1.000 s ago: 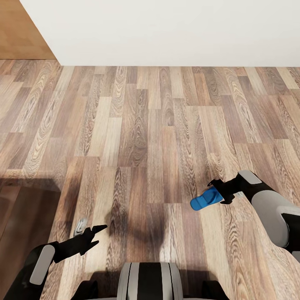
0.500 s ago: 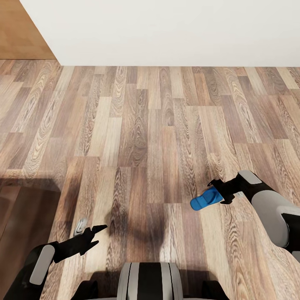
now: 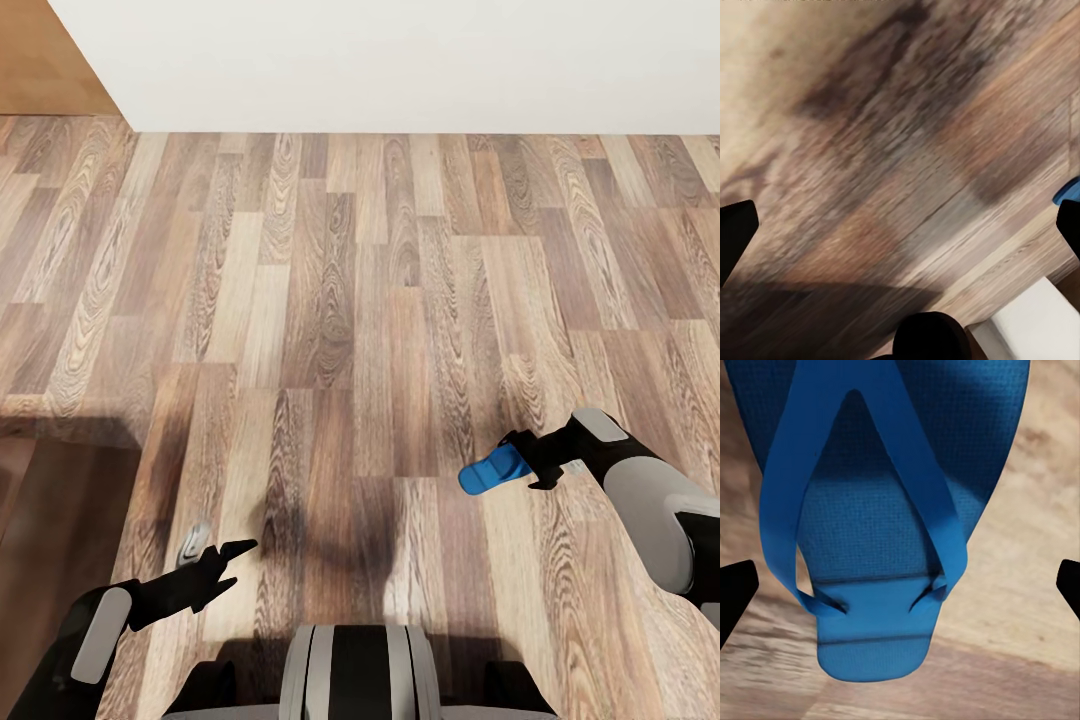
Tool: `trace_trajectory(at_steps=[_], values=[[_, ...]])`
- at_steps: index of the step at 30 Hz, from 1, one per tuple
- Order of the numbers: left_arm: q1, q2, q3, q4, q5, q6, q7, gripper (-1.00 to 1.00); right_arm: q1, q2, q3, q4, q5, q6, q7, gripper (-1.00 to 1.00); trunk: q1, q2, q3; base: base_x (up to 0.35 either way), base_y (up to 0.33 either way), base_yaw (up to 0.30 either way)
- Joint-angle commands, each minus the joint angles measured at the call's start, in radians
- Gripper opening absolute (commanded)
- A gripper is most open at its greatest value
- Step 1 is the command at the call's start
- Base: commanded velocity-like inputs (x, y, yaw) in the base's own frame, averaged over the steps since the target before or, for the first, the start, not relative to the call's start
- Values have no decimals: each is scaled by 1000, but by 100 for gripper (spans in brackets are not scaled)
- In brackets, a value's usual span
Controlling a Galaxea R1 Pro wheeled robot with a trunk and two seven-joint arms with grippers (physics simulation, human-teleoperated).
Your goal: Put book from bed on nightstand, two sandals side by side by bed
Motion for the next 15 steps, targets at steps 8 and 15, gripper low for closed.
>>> trace_trajectory(at_steps=[8,15], values=[[-1,0,2,-1,-7,5,-8,100,0,0,-6,-4,-5,1,-10,100,0,0,-1,0,0,0],[-1,0,2,0,-7,5,-8,100,0,1,-6,-7,-5,1,-11,100,0,0,-1,0,0,0]])
